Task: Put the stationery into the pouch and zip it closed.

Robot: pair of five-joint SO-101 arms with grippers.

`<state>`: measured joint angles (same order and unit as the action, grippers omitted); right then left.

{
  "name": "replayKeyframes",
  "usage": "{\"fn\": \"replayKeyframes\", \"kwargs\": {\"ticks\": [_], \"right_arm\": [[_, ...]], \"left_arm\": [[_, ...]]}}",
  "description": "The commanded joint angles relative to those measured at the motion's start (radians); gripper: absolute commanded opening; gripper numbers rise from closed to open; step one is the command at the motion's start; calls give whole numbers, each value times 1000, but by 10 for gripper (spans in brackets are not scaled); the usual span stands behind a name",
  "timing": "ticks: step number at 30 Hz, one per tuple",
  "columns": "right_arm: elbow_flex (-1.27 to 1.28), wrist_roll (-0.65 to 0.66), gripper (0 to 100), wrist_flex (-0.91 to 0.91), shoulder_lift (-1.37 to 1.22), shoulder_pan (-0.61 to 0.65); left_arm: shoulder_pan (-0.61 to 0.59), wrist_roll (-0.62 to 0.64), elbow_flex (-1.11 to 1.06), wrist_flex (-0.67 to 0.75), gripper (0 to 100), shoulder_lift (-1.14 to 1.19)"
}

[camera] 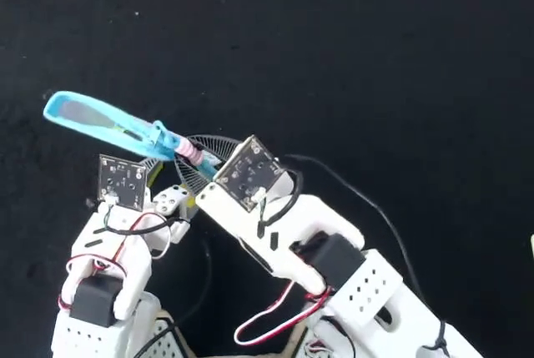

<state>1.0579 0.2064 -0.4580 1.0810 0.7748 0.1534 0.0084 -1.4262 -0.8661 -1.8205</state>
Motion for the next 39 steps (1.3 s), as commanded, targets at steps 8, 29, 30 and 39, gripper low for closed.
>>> {"fn": "replayKeyframes", "kwargs": {"ticks": [8, 29, 30, 39], "right_arm": [[-13, 11, 11, -5, 24, -32], [44, 12, 11, 120, 16, -80], [50, 12, 11, 127, 16, -78], [71, 11, 11, 157, 16, -58]], "left_arm": [[-143, -2, 10, 32, 264, -5], [-344, -3, 122, -52, 267, -6], [-351, -3, 153, -86, 267, -6], [-344, 5, 243, -196, 268, -6]]}}
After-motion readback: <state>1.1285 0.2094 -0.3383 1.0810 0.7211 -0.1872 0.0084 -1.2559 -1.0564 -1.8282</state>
